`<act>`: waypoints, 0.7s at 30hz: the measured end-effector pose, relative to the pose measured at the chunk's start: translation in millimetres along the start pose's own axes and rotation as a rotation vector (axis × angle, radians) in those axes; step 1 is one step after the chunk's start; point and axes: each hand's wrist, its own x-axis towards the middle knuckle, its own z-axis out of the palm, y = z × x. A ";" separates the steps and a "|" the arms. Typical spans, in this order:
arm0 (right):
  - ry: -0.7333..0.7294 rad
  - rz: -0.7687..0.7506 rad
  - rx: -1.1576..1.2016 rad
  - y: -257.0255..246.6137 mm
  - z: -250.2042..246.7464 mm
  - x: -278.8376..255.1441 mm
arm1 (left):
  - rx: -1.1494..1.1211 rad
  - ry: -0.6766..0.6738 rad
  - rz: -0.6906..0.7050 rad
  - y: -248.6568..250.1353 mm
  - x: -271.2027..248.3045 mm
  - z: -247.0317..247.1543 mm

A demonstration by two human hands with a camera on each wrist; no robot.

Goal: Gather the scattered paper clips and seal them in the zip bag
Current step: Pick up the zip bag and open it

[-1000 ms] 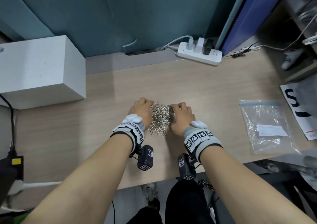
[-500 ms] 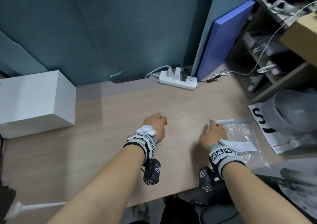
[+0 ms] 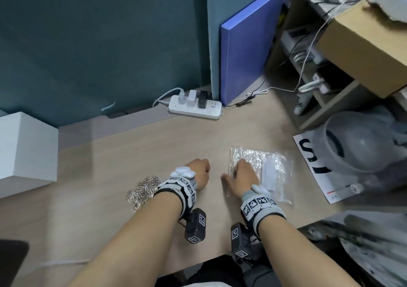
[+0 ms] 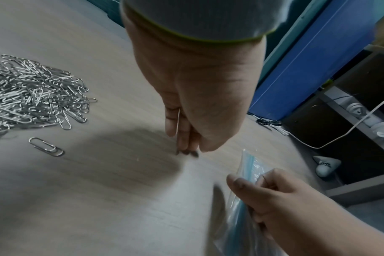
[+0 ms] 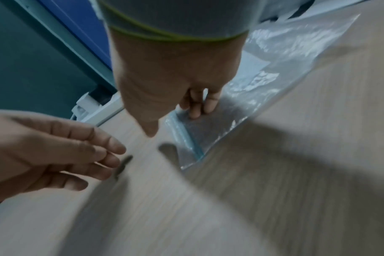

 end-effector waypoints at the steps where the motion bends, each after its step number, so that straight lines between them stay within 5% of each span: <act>1: -0.010 0.012 -0.007 -1.2 1.2 5.2 | -0.002 -0.014 -0.020 1.5 1.8 0.1; 7: -0.152 -0.023 -0.189 -14.3 -2.0 25.8 | -0.149 0.003 -0.124 2.5 -2.1 7.7; 14: -0.366 -0.202 0.355 -24.5 7.9 15.4 | -0.469 0.024 -0.138 0.2 -20.4 -0.2; 21: -0.401 -0.212 0.524 -45.4 2.8 3.1 | -0.720 0.141 -0.177 -9.9 -49.3 -12.8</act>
